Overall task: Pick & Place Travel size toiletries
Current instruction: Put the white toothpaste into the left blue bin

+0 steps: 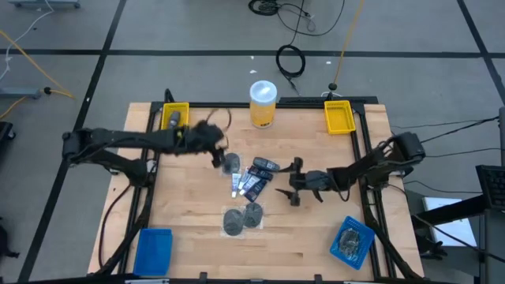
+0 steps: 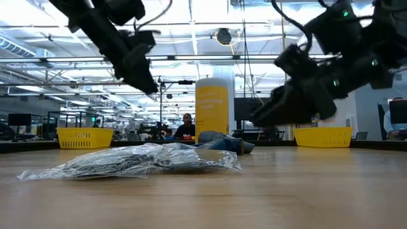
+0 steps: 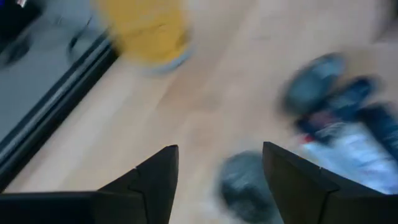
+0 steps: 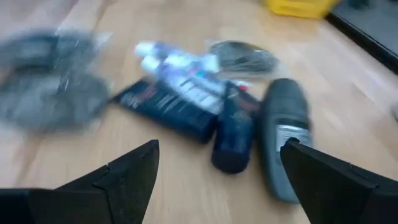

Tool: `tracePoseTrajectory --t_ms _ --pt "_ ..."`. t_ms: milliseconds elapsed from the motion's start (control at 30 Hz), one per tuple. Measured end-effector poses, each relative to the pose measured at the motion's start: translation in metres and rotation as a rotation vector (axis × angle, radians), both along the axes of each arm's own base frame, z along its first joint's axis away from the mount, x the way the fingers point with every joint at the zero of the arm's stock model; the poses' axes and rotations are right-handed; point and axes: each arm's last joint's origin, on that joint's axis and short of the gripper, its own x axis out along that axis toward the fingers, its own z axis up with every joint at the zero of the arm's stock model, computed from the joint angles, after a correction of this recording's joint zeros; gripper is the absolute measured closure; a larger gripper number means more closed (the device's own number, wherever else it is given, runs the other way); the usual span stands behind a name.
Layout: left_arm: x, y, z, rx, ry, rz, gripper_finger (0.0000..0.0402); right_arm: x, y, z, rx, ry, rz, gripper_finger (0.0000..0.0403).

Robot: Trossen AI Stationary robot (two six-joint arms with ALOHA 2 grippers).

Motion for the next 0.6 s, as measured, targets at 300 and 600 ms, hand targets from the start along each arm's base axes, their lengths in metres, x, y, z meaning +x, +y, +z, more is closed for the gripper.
tracePoseTrajectory --t_ms 300,600 --pt "0.010 -0.051 -0.049 -0.017 -0.238 -0.174 0.0179 -0.004 0.012 0.006 0.061 -0.117 -0.246 0.0078" --pt "0.013 -0.085 -0.080 -0.195 -0.017 -0.068 0.0180 -0.001 0.023 -0.015 0.194 -0.234 -0.420 0.0078"
